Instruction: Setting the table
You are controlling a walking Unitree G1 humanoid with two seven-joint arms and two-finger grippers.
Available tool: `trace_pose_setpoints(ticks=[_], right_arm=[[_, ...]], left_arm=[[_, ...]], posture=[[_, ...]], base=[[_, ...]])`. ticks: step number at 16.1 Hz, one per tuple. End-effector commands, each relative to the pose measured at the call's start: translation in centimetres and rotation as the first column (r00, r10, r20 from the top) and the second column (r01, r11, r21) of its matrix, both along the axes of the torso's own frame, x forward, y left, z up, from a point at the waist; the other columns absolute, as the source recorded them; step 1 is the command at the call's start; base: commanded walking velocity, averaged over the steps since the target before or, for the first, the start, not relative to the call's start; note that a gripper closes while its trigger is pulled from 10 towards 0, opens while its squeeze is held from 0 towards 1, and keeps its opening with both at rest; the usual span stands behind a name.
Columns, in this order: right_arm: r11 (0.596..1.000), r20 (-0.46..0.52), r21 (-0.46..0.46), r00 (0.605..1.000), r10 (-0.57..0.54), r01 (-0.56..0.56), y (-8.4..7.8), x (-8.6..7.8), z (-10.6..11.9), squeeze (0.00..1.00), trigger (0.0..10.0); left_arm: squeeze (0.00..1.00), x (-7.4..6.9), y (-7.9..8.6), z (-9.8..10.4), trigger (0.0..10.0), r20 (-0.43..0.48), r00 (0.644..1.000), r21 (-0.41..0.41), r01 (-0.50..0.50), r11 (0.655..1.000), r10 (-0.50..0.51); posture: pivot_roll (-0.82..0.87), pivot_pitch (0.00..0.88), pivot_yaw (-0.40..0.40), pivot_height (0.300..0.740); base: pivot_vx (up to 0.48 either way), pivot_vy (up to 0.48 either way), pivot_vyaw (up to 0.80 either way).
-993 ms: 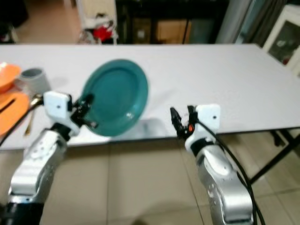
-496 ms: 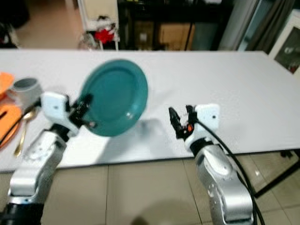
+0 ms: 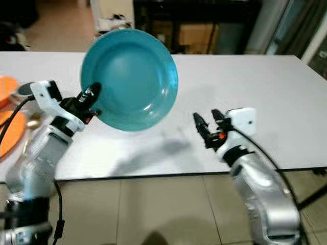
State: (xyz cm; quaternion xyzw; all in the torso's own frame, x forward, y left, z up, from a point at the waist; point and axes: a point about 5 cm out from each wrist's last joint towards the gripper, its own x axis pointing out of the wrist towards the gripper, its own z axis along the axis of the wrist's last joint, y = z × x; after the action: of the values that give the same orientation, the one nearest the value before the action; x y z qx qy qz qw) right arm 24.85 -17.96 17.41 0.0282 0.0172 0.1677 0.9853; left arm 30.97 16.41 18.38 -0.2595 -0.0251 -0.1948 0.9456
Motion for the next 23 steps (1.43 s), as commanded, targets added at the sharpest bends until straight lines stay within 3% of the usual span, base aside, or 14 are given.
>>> trace_pose_setpoints(ticks=[1,3,4,5,7,8,9,14,17,19,23], right_arm=[[0.999,0.016,0.01,0.999,0.039,-0.039,-0.1,0.0,0.7,0.0,10.0],[0.988,-0.017,0.004,0.988,0.153,-0.153,0.3,-0.5,0.7,0.0,10.0],[0.973,-0.059,-0.007,0.972,0.228,-0.229,0.5,-1.0,0.4,0.0,10.0],[0.966,-0.069,-0.001,0.964,0.257,-0.257,0.6,-1.3,0.4,0.0,10.0],[0.943,-0.103,0.014,0.938,0.331,-0.332,0.6,-2.0,0.4,0.0,10.0],[0.929,-0.126,-0.003,0.922,0.367,-0.37,0.5,-2.3,0.3,0.0,10.0],[0.898,-0.174,-0.024,0.886,0.429,-0.439,0.7,-3.1,-0.1,0.0,10.0],[0.872,-0.221,-0.023,0.853,0.473,-0.49,1.0,-4.0,-0.5,0.0,10.0],[0.854,-0.241,-0.025,0.832,0.5,-0.52,1.2,-4.4,-0.5,0.0,10.0],[0.855,-0.25,-0.04,0.834,0.493,-0.517,1.0,-4.3,-0.6,0.0,10.0],[0.859,-0.249,-0.04,0.838,0.487,-0.511,1.0,-4.3,-0.6,0.0,10.0]], left_arm=[[0.0,0.1,-1.0,0.3,10.0,-0.033,0.995,-0.042,0.092,0.995,-0.093],[0.0,-0.6,-1.6,-0.6,10.0,-0.16,0.951,-0.031,0.265,0.964,-0.266],[0.0,-1.2,-1.7,-1.1,10.0,-0.222,0.911,-0.049,0.346,0.937,-0.348],[0.0,-1.4,-1.6,-1.2,10.0,-0.25,0.896,-0.058,0.365,0.929,-0.367],[0.0,-2.1,-1.4,-1.9,10.0,-0.376,0.829,-0.057,0.426,0.903,-0.415],[0.0,-2.3,-1.3,-2.8,10.0,-0.46,0.795,-0.024,0.433,0.901,-0.395],[0.0,-2.1,-1.4,-4.4,10.0,-0.571,0.741,-0.041,0.405,0.914,-0.354],[0.0,-1.8,-2.4,-7.2,10.0,-0.715,0.618,-0.127,0.346,0.93,-0.327],[0.0,-0.2,-2.4,-7.7,10.0,-0.745,0.611,-0.156,0.231,0.96,-0.268],[0.0,1.2,-2.0,-7.9,10.0,-0.758,0.624,-0.165,0.102,0.981,-0.192],[0.0,2.0,-1.7,-8.2,10.0,-0.782,0.604,-0.166,0.036,0.986,-0.154]], posture=[[0.02,0.0,0.014,0.74],[0.02,0.0,0.02,0.74],[0.02,0.0,0.022,0.74],[0.02,0.0,0.019,0.74],[0.03,0.0,0.015,0.74],[0.03,0.0,0.015,0.74],[0.03,0.0,0.016,0.74],[0.02,0.0,0.024,0.74],[0.01,0.0,0.025,0.74],[0.01,0.0,0.026,0.74],[0.01,0.0,0.029,0.74]], base=[[0.0,0.0,0.0],[0.0,0.0,0.0],[0.0,0.0,0.0],[0.0,0.0,0.0],[0.0,0.0,0.0],[0.0,0.0,0.0],[0.0,0.0,0.0],[0.0,0.0,0.0],[0.0,0.0,0.0],[0.0,0.0,0.0],[0.0,0.0,0.0]])
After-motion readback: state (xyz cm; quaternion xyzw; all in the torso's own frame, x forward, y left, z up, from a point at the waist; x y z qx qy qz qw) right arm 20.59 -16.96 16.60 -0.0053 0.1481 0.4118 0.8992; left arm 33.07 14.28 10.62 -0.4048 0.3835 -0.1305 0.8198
